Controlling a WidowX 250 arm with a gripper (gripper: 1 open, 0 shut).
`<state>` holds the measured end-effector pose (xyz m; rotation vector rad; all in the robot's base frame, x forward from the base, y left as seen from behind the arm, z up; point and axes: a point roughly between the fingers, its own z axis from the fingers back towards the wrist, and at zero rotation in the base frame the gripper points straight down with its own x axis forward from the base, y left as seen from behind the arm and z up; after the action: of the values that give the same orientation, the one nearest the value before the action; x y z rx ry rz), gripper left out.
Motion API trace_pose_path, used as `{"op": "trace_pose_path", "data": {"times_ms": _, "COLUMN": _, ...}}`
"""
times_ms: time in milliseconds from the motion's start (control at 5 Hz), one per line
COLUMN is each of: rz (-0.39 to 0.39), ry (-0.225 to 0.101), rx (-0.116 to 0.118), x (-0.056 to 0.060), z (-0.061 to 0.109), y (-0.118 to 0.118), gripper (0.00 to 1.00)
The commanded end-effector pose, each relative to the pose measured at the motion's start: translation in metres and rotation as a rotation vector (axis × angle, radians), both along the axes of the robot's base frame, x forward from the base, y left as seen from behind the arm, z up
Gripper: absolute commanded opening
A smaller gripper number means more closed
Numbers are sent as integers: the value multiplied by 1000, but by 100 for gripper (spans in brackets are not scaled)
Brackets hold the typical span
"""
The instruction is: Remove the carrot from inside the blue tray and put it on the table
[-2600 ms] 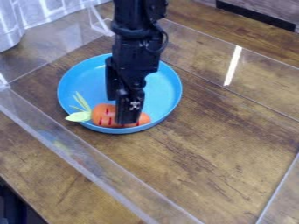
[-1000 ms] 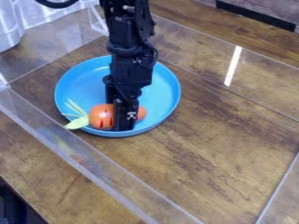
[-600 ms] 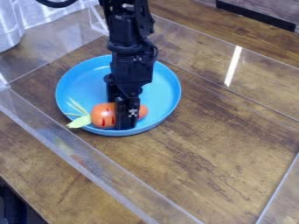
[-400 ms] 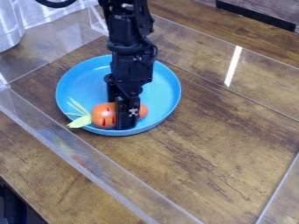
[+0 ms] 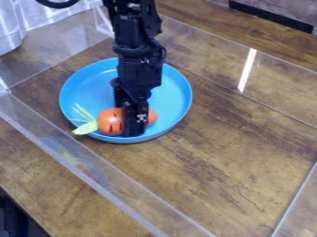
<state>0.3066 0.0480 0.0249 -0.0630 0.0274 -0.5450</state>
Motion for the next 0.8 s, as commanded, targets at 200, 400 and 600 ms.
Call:
{"op": "trace_pose_path", "data": {"times_ms": 200, "rz": -16, "ry": -46, "rx": 28, "x": 7, "z": 22, "y": 1, "gripper": 0}}
{"op": "trace_pose_path", "data": {"times_ms": 400, "rz": -26, "ry": -48, "rx": 37, "x": 8, "z": 28, "y": 0, "gripper": 0}}
{"op": "trace_pose_path", "data": {"times_ms": 600, "rz": -35, "ry": -51, "rx": 45, "x": 8, "z": 35, "y": -2, "gripper": 0}}
